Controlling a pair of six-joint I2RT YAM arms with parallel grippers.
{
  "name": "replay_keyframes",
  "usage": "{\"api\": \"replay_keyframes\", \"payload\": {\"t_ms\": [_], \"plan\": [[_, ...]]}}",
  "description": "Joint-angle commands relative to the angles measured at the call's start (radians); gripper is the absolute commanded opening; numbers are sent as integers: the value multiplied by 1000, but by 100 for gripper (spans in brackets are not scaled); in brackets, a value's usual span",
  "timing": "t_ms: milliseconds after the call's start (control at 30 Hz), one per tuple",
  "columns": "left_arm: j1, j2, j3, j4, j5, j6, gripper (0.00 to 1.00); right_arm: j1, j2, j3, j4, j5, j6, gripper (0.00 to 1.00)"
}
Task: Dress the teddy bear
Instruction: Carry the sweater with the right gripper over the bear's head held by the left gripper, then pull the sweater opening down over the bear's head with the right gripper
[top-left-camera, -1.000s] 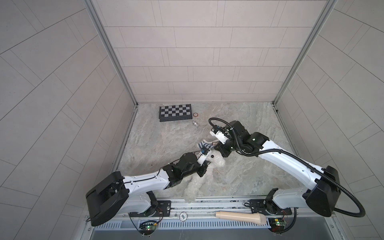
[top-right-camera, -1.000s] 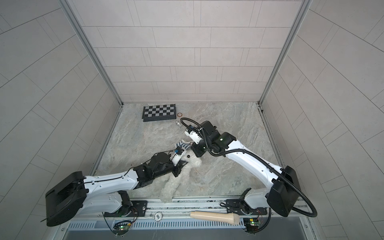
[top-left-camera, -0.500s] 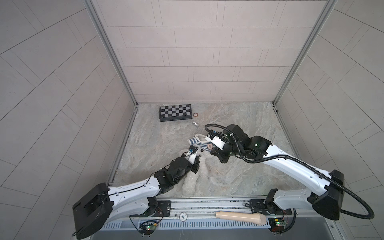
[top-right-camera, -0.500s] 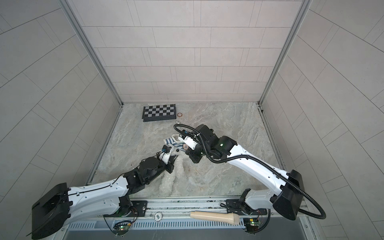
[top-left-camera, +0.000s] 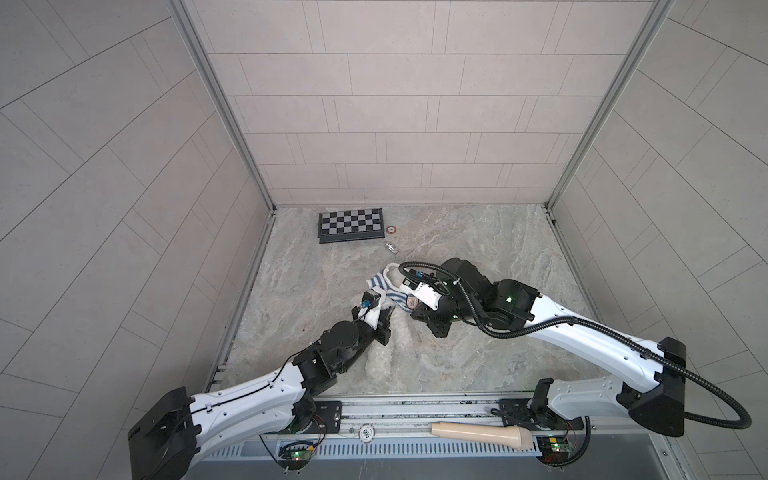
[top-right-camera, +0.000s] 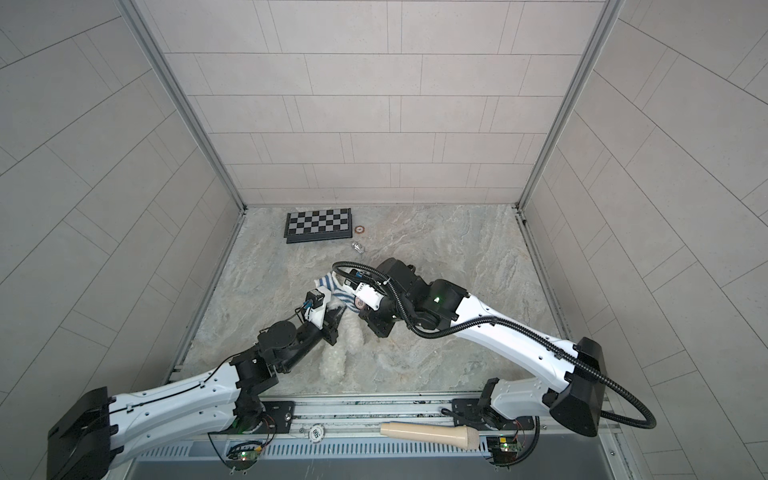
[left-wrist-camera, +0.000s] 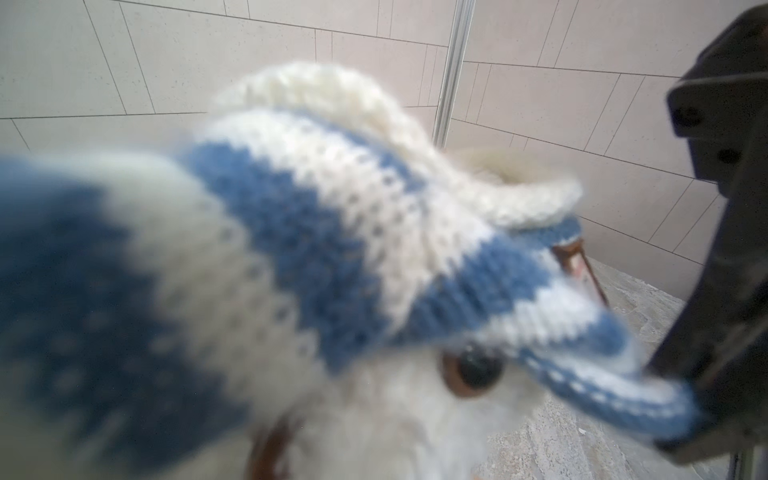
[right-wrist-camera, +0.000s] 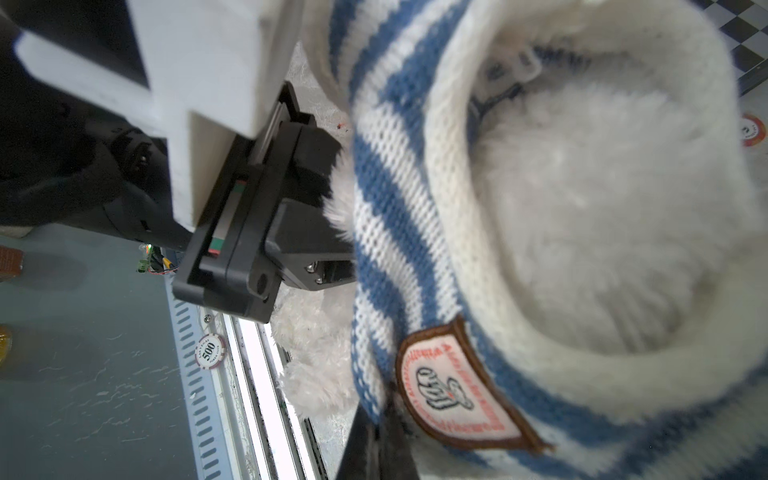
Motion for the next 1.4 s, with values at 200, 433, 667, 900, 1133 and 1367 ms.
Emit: {"api": "replay_keyframes", "payload": {"t_ms": [200, 433, 667, 900, 1133, 1367], "plan": [[-59, -57, -26, 138, -36, 93, 0, 82, -22, -6, 31, 4, -8, 5], [-78, -53, -6, 158, -91, 146, 0, 108, -77, -16, 30, 42, 0, 10], [-124, -34, 7, 169, -146, 224, 0, 108, -151, -32, 44, 68, 28, 23], [-160, 16, 14, 231, -243, 275, 0, 112, -172, -3, -19, 47, 47, 31], [-193, 55, 36, 237, -310, 351, 0, 103, -214, 189, -124, 156, 71, 35], [-221, 83, 44, 252, -352, 392, 0, -89, -21, 463, -281, 8, 71, 40]]}}
